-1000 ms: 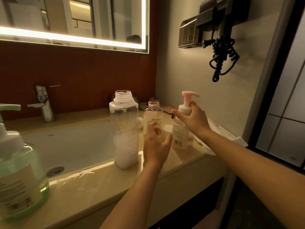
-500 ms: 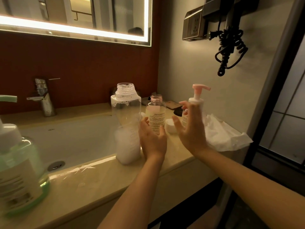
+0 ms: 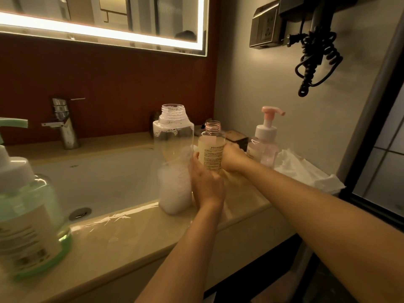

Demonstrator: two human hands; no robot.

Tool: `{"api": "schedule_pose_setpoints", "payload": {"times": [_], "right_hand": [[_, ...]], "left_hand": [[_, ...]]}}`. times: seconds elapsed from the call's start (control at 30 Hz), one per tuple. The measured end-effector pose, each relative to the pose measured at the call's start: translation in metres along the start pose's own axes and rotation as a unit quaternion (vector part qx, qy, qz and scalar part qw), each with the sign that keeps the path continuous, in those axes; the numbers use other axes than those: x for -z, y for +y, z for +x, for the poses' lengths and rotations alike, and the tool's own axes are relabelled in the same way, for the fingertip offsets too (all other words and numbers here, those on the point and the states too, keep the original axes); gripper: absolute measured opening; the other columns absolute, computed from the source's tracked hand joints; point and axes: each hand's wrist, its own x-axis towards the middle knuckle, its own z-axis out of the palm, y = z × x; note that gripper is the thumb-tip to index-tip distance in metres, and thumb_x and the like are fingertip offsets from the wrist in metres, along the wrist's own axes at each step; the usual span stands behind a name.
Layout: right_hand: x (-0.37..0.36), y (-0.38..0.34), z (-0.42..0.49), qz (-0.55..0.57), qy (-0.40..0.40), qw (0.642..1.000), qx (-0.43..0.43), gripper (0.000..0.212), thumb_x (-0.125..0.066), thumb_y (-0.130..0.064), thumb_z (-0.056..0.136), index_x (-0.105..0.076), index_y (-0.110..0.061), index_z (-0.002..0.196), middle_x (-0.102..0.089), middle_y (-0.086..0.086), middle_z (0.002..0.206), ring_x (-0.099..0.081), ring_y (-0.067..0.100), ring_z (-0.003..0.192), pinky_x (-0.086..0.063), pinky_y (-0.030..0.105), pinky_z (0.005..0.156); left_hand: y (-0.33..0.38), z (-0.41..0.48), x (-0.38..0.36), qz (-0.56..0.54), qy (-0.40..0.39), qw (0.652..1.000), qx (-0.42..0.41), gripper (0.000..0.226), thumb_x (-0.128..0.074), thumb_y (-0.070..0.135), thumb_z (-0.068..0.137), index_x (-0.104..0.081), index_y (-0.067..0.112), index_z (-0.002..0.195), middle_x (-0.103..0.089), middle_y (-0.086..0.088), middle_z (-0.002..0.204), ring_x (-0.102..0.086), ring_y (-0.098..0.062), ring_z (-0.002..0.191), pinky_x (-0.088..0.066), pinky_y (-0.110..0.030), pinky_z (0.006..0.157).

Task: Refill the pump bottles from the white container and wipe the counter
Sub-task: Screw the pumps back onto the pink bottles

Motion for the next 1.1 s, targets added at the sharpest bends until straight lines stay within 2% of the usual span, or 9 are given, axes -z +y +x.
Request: {"api": "schedule_pose_setpoints", "payload": {"times": [0.1,0.2,0.37,0.53,0.63,0.8,0.93,1.03,1.1], "right_hand": [[-0.008,-0.002,0.013,-0.041,-0.041,0.998,-0.016,0.056,-0.058,-0.015,0.082,-0.038,-0.007,0.134,-0.043,0.015,0.134,-0.043,0.034,0.122,-0.04,0.044,0.102],[-0.012,-0.005,0.017,-0.089,-0.065,0.994,-0.025,0.052,-0.057,-0.017,0.083,-0.04,-0.01,0.132,-0.041,0.015,0.135,-0.04,0.034,0.124,-0.037,0.045,0.103],[-0.012,-0.005,0.018,-0.14,-0.074,0.986,-0.051,0.064,-0.061,-0.025,0.084,-0.032,-0.017,0.141,-0.028,0.019,0.144,-0.028,0.038,0.132,-0.031,0.047,0.108],[-0.011,-0.003,0.018,-0.265,-0.065,0.962,-0.009,0.052,-0.052,-0.028,0.091,-0.036,-0.018,0.139,-0.039,0.014,0.142,-0.032,0.036,0.131,-0.025,0.044,0.107],[-0.006,-0.003,0.015,-0.317,-0.078,0.945,0.006,0.052,-0.048,-0.027,0.092,-0.032,-0.018,0.141,-0.037,0.015,0.143,-0.029,0.037,0.133,-0.021,0.044,0.108],[0.007,-0.007,0.01,-0.357,-0.126,0.926,0.016,0.073,-0.054,-0.029,0.087,-0.014,-0.021,0.148,-0.022,0.015,0.151,-0.013,0.04,0.14,-0.011,0.053,0.112],[0.01,-0.01,0.014,-0.318,-0.16,0.934,0.036,0.091,-0.071,-0.018,0.074,-0.016,-0.021,0.147,-0.032,0.01,0.145,-0.04,0.032,0.127,-0.045,0.043,0.098],[0.009,-0.008,0.014,-0.214,-0.105,0.971,-0.02,0.095,-0.072,-0.016,0.072,-0.011,-0.026,0.146,-0.022,0.013,0.143,-0.038,0.034,0.126,-0.047,0.041,0.095],[0.008,-0.006,0.012,-0.124,-0.04,0.991,-0.038,0.085,-0.068,-0.015,0.073,-0.019,-0.029,0.141,-0.019,0.014,0.14,-0.033,0.036,0.126,-0.045,0.045,0.096]], "left_hand": [[0.0,0.001,-0.001,-0.013,0.007,1.0,0.003,0.058,-0.045,-0.008,0.083,-0.032,0.007,0.138,-0.042,-0.009,0.134,-0.045,-0.018,0.119,-0.046,-0.027,0.095],[-0.004,0.002,-0.003,-0.029,0.01,1.0,0.002,0.059,-0.046,-0.007,0.083,-0.031,0.005,0.138,-0.042,-0.013,0.134,-0.045,-0.026,0.121,-0.046,-0.04,0.098],[-0.006,0.004,-0.004,-0.035,0.009,0.999,0.011,0.058,-0.044,-0.009,0.083,-0.032,0.006,0.138,-0.044,-0.014,0.132,-0.047,-0.025,0.12,-0.045,-0.04,0.098],[-0.005,0.003,-0.004,-0.027,0.0,1.0,0.006,0.061,-0.043,-0.01,0.083,-0.031,0.01,0.139,-0.043,-0.01,0.136,-0.044,-0.022,0.124,-0.043,-0.038,0.101],[-0.004,0.002,-0.003,-0.019,-0.003,1.0,0.006,0.061,-0.041,-0.009,0.084,-0.03,0.01,0.141,-0.041,-0.009,0.138,-0.042,-0.021,0.125,-0.042,-0.038,0.102],[-0.006,0.004,-0.004,-0.023,-0.003,1.0,0.006,0.062,-0.043,-0.009,0.083,-0.031,0.011,0.14,-0.043,-0.01,0.136,-0.045,-0.023,0.123,-0.044,-0.04,0.1],[-0.008,0.004,-0.005,-0.02,-0.003,1.0,0.005,0.061,-0.043,-0.009,0.084,-0.03,0.011,0.14,-0.042,-0.01,0.138,-0.044,-0.024,0.124,-0.044,-0.04,0.1],[-0.007,0.004,-0.006,-0.02,0.001,1.0,0.003,0.06,-0.042,-0.009,0.084,-0.031,0.011,0.139,-0.043,-0.01,0.136,-0.046,-0.023,0.122,-0.045,-0.04,0.099],[-0.005,0.003,-0.005,-0.017,0.001,1.0,0.003,0.06,-0.04,-0.01,0.084,-0.032,0.011,0.139,-0.044,-0.01,0.135,-0.046,-0.022,0.121,-0.044,-0.038,0.1]]}}
